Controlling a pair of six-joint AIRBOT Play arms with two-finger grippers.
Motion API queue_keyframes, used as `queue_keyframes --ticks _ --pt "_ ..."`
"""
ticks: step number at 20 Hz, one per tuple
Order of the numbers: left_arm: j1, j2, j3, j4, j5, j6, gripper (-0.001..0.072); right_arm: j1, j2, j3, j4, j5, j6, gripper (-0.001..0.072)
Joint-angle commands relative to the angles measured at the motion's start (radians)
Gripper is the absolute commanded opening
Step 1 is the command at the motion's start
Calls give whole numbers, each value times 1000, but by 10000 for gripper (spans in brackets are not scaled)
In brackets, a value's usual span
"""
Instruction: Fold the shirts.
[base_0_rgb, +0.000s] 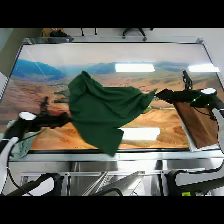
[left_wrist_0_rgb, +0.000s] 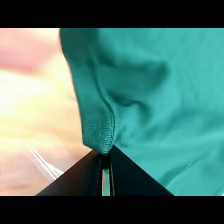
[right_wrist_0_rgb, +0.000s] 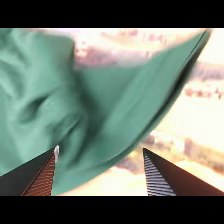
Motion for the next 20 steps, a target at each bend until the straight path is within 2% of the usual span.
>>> queue_keyframes --ticks 1,5,8,9,10,11,12,13,14,15,17,19,20 --pt "209 -26 85 5 -121 87 18 6 -30 0 -6 -15 -14 605" --pt "181 -152 227 7 -205 90 18 79 -117 0 -2 -19 6 595" --pt "126 -222 315 7 -245 90 18 154 -175 0 32 -87 23 595" --pt "110 -236 336 7 -248 90 18 175 -186 0 61 -99 22 567" --pt "92 -249 356 7 -250 90 18 195 -192 0 90 -113 7 427" --pt "75 -259 375 7 -250 87 18 208 -192 0 110 -133 0 222" --pt "61 -263 394 5 -256 84 18 218 -192 4 138 -147 0 78" --pt "45 -262 419 1 -274 72 18 217 -188 13 178 -136 0 23" --pt "35 -256 453 -32 -314 71 17 215 -174 26 217 -93 0 23" --pt "31 -233 499 -112 -370 74 17 208 -140 51 271 -18 -2 23" --pt "41 -135 625 -381 -462 98 16 183 -11 132 473 109 -31 23" --pt "84 -14 830 -664 -464 93 16 135 153 264 672 100 -70 22" --pt "111 36 953 -758 -430 76 16 98 237 354 729 54 -79 22"
